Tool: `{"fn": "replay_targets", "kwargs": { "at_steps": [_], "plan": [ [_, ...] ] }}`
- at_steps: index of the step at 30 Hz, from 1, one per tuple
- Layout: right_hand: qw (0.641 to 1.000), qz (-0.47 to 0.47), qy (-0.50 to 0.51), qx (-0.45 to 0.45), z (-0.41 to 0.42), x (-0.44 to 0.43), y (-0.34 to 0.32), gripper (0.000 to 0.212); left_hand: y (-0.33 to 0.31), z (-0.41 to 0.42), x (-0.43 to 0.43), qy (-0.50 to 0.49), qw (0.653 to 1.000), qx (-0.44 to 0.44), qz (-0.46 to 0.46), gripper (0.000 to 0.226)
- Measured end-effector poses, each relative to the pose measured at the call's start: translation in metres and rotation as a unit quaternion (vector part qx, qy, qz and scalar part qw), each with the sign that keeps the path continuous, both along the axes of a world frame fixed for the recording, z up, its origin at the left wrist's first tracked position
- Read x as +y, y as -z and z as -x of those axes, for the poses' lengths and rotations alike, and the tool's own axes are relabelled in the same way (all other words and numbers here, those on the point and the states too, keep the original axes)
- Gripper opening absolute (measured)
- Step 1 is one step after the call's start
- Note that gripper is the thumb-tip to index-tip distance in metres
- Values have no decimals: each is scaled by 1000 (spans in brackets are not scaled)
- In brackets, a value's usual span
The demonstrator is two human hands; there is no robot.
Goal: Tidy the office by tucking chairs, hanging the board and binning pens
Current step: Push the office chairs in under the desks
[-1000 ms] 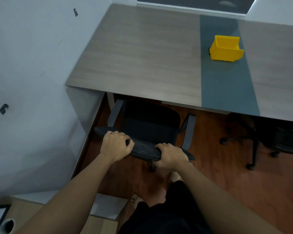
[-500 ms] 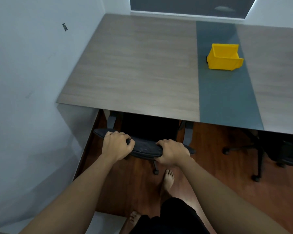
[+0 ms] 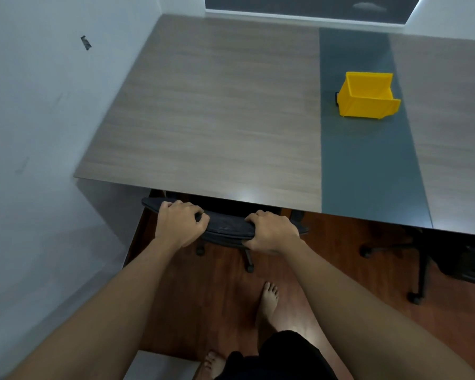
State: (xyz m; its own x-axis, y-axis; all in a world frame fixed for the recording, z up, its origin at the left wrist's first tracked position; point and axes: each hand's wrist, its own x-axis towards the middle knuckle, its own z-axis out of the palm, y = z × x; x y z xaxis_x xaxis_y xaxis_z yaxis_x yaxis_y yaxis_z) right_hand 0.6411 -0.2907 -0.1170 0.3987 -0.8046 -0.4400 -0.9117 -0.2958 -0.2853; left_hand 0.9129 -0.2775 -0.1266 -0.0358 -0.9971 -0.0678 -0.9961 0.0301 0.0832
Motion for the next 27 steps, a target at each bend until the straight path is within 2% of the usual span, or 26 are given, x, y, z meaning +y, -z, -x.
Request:
{"fn": "replay_targets", "kwargs": {
  "at_steps": [9,15,27],
  "plan": [
    [1000,-9,-2,-17,-5,-32,0,76,-3,-5,-31,-8,1000,14,-20,50],
    [1000,0,-11,-29,-5,-33,1,76,-2,-6,-32,-14,1000,4,-5,45],
    [1000,-5,-8,-26,-4,-29,-5,75,-7,0,-27,-25,999,1,-38,49]
  ]
}}
